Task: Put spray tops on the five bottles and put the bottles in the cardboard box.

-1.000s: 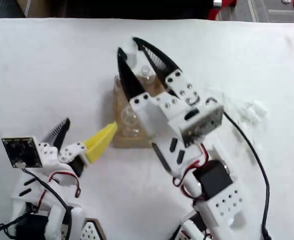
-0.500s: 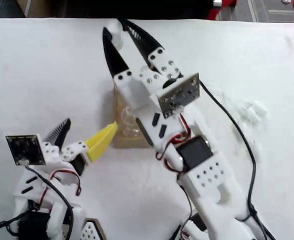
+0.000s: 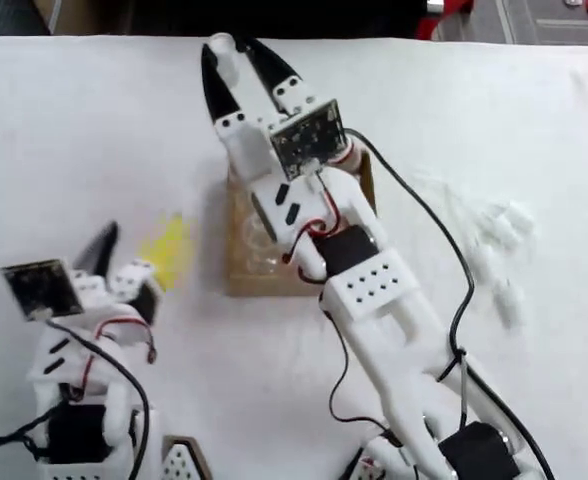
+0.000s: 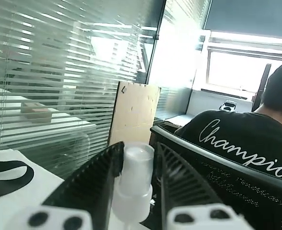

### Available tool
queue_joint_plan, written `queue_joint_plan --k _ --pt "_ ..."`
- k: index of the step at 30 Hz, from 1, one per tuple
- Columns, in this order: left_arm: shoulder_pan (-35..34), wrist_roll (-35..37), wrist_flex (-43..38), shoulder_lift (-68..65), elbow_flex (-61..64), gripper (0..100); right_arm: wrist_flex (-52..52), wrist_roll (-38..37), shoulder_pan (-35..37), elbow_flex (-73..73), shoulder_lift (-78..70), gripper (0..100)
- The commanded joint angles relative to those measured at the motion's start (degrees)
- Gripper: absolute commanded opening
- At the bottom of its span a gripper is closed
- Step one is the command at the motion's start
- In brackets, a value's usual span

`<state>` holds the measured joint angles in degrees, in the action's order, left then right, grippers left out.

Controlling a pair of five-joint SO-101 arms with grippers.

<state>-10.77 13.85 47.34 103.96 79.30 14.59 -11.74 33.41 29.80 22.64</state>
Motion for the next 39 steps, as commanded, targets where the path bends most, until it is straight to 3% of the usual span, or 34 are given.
queue_joint_plan --k 1,5,10,15,22,39 --pt "-6.6 -0.1 -6.2 0.3 1.4 17 1.0 0.5 -0.5 -2.3 0.5 1.6" --pt "-7.2 -0.4 -14.5 0.3 6.2 3 0.8 1.2 -0.9 -2.2 0.0 1.6" --pt "-7.2 -0.5 -17.2 0.3 8.1 5 -6.6 11.6 -1.5 -4.3 2.9 1.6" --pt "-6.5 -0.4 -17.1 0.3 8.3 3 -14.1 17.2 -3.4 -6.1 4.1 1.6" --pt "-1.7 -6.9 -16.9 0.2 8.4 3 -14.0 17.6 -8.0 -6.4 4.1 1.6" --pt "-1.0 -7.4 -17.1 0.2 9.5 3 -10.8 21.7 -6.8 -6.3 2.6 1.6"
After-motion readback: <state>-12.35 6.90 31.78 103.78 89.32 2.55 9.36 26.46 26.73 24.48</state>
